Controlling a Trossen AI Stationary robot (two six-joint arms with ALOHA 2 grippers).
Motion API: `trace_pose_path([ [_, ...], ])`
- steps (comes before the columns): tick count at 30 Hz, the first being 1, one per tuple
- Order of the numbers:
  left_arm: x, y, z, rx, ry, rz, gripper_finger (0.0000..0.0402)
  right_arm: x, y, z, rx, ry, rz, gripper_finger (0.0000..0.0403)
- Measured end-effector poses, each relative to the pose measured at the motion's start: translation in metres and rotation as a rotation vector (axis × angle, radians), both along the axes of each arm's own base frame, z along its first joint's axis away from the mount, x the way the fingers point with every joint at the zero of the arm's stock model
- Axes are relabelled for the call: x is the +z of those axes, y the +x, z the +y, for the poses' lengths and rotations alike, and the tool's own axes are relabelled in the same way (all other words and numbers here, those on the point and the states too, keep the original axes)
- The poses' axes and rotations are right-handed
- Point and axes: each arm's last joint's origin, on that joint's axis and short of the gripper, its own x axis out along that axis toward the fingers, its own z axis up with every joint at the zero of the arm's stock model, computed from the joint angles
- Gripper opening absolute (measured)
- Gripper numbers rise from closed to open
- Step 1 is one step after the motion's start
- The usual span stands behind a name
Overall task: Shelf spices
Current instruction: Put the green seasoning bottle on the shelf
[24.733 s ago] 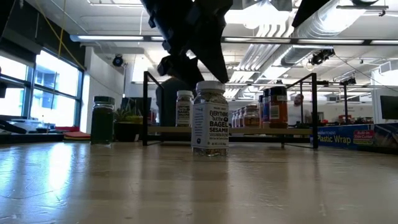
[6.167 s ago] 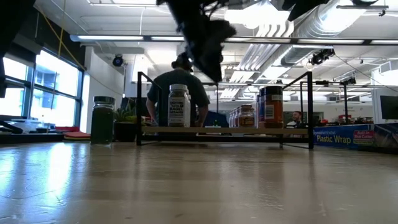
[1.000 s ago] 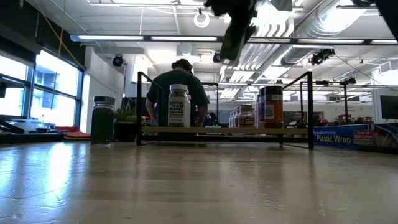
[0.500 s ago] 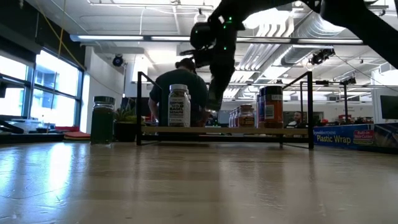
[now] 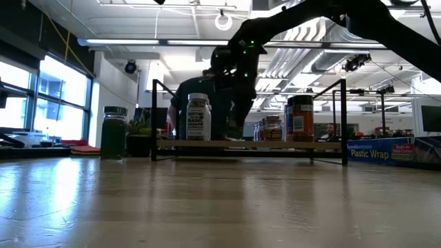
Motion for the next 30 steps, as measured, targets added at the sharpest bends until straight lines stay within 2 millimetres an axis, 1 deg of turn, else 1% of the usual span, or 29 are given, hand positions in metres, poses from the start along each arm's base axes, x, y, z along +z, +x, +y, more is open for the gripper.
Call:
trace_pose_path([
  [5,-0.001,-0.001,0.005,-0.064,-0.029,0.016,0.0039,0.001,0.004,-0.003,0.117,-0.056,-0.023,0.0212],
  [9,-0.001,-0.001,0.006,-0.102,-0.036,0.026,0.0039,0.002,0.005,-0.004,0.152,-0.097,-0.016,0.0213],
  [24,-0.001,-0.001,0.006,-0.122,-0.021,0.037,0.0039,0.000,0.005,-0.005,0.142,-0.097,-0.012,0.0215],
  [30,-0.001,-0.001,0.006,-0.114,-0.028,0.033,0.0039,-0.005,0.002,-0.011,0.065,-0.074,0.001,0.0216],
])
